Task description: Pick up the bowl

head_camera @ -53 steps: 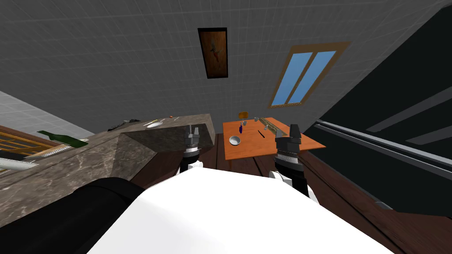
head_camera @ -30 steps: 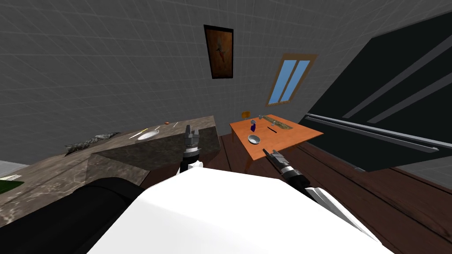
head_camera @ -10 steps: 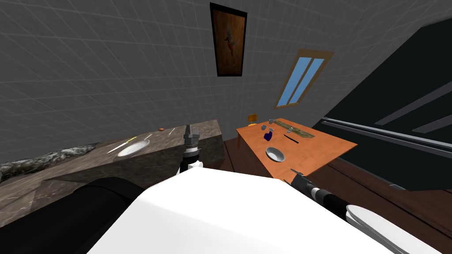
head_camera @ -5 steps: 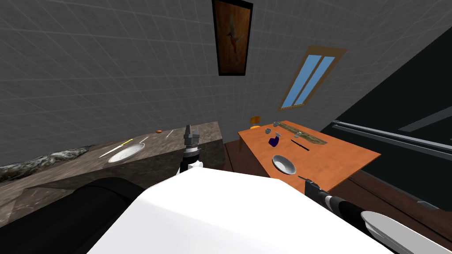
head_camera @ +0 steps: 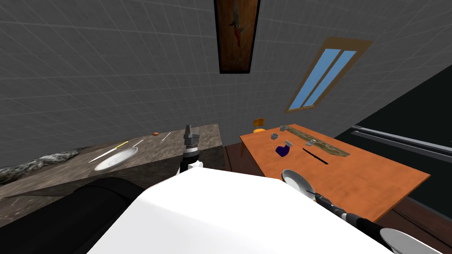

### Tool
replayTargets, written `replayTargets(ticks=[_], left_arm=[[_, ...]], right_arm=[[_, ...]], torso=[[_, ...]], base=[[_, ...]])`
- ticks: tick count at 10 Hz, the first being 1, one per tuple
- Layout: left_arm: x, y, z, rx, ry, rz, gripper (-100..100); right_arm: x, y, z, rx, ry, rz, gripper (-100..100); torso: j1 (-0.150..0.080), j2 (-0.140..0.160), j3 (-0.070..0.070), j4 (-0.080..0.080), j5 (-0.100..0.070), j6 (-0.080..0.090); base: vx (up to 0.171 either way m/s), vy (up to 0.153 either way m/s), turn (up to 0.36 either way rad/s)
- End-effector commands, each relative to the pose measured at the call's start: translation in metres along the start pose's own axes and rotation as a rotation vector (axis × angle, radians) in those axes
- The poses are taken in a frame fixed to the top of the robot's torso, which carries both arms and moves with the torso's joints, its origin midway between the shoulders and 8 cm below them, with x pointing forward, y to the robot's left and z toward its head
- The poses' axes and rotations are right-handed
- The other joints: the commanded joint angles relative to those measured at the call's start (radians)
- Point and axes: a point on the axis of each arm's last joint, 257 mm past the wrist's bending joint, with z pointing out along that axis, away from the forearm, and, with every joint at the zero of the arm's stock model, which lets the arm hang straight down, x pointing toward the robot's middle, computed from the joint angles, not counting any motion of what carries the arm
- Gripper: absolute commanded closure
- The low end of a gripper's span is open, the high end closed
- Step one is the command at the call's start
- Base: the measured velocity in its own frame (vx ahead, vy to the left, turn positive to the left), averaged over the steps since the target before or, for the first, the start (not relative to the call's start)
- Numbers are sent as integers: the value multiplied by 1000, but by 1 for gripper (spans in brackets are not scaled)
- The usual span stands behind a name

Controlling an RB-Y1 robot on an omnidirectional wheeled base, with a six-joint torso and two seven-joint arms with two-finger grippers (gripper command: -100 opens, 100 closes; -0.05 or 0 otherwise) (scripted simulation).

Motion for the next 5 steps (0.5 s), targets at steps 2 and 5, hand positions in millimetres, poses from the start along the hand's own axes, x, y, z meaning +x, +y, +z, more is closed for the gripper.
replayTargets(ticks=[2, 5], left_arm=[[0, 0, 0, 0, 0, 0, 0], [0, 0, 0, 0, 0, 0, 0]], right_arm=[[-1, 28, -1, -67, 1, -33, -100], [-2, 31, 4, -50, 4, -20, -100]], torso=[[0, 2, 1, 0, 0, 0], [1, 13, 8, 3, 0, 1]], base=[[141, -13, 25], [21, -8, 29]])
